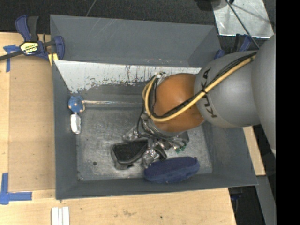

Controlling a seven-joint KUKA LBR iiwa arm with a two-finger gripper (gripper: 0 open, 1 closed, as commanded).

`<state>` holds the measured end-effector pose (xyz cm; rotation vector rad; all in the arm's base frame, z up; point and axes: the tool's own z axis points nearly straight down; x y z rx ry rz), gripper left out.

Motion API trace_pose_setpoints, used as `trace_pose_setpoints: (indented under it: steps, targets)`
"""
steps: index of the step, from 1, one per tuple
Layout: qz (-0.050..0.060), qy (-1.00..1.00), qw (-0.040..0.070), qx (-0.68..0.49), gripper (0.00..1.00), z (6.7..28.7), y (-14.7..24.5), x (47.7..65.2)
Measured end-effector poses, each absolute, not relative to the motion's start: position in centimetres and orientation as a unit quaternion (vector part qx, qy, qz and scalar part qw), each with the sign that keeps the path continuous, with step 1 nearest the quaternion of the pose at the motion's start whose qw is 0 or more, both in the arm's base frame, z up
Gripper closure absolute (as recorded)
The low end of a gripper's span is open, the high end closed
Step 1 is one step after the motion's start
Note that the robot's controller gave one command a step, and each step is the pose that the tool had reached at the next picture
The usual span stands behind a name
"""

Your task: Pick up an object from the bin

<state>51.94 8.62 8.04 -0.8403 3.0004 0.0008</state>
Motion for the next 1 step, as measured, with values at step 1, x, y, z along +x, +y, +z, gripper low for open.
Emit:
trace_pose_setpoints:
  steps: [1]
  targets:
    - [-0.001,0.918,0.003,-0.396,1.0,22.25,7.65,53.54]
